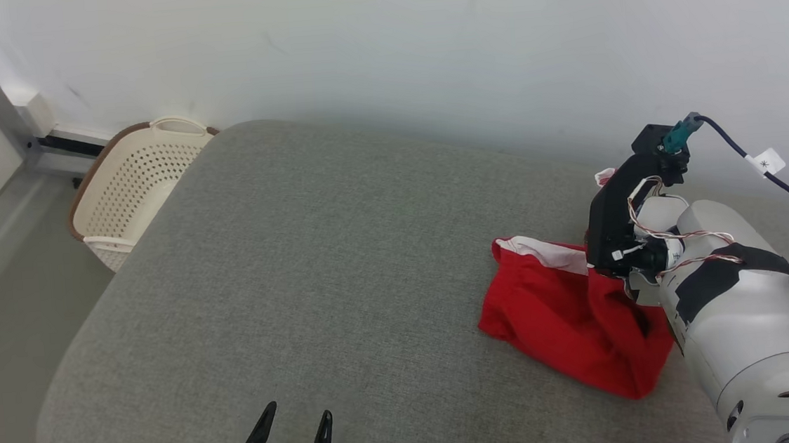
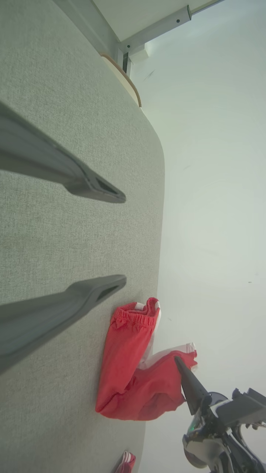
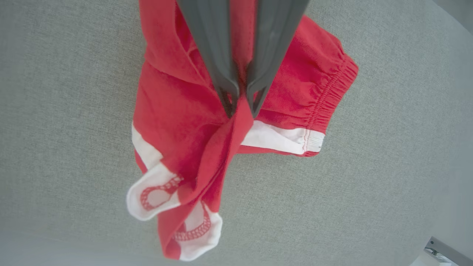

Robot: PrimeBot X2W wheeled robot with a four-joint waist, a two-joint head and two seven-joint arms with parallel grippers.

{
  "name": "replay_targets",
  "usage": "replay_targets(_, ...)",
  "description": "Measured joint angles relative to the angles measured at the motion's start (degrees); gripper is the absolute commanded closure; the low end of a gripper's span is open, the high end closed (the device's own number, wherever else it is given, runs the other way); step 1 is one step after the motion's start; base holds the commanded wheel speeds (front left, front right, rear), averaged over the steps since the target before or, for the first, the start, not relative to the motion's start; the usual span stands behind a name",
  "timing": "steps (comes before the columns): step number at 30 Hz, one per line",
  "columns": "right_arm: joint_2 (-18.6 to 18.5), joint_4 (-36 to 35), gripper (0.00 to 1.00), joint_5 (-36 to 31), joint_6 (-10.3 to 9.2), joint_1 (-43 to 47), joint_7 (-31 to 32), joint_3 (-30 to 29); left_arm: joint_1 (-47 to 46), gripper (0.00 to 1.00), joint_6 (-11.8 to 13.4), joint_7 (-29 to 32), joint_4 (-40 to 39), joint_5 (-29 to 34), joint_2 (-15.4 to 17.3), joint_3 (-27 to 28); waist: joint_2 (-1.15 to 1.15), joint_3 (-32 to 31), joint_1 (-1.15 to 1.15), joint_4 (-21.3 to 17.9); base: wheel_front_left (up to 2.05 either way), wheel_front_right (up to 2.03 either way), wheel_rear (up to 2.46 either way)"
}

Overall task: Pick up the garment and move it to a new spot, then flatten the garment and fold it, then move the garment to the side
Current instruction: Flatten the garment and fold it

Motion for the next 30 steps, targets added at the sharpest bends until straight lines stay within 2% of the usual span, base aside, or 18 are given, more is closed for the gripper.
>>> replay_targets(7, 0.01, 0.69, 1.00, 9.44, 0.00, 1.66, 1.42, 9.33, -0.09, 0.00, -0.36, 0.00, 0.70, -0.02, -0.11, -1.02, 0.00, 0.11, 0.00, 3.84, 0.00, 0.00, 0.00)
replay_targets(9, 0.01, 0.85, 1.00, 14.17, 0.00, 3.85, 3.00, 14.47, -0.16, 0.00, -0.37, 0.00, 0.81, -0.02, -0.19, -1.20, 0.00, 0.24, 0.00, 5.11, 0.00, 0.00, 0.00)
replay_targets(16, 0.04, 0.86, 1.00, 21.97, 0.00, 5.67, -0.20, 21.76, -0.15, 0.00, -0.03, -0.01, 0.89, -0.02, 0.05, -1.02, 0.00, 0.08, 0.00, 5.13, 0.00, 0.00, 0.00)
replay_targets(17, 0.01, 0.82, 0.00, 23.66, 0.00, 5.66, -0.44, 22.48, -0.16, 0.00, 0.04, -0.01, 0.90, -0.02, 0.10, -1.05, 0.00, 0.01, 0.00, 4.93, 0.00, 0.00, 0.00)
replay_targets(21, 0.07, -1.52, 0.00, 32.79, 0.00, 5.46, -0.46, 26.29, -0.22, 0.00, -0.07, -0.01, 1.04, -0.02, 0.30, -1.20, 0.00, -0.64, 0.00, 4.10, 0.00, 0.00, 0.00)
replay_targets(24, 0.04, -3.03, 0.00, 36.26, 0.00, 4.47, -2.35, 27.88, -0.20, 0.00, 0.14, -0.01, 1.01, -0.21, 0.69, -0.78, 0.00, -1.20, 0.00, 3.04, 0.00, 0.00, 0.00)
replay_targets(27, -0.09, -2.23, 0.00, 34.46, 0.00, 3.58, -6.41, 27.91, -0.13, 0.00, 0.59, -0.12, 0.65, -0.32, 0.94, -0.23, 0.00, -1.67, 0.00, 1.67, 0.00, 0.00, 0.00)
replay_targets(30, -1.94, -1.31, 0.00, 31.49, 0.00, 3.80, -9.79, 28.04, -0.03, 0.00, 0.63, -0.15, 0.29, -0.34, 0.96, -0.27, 0.00, -2.07, 0.00, 0.33, 0.00, 0.00, 0.00)
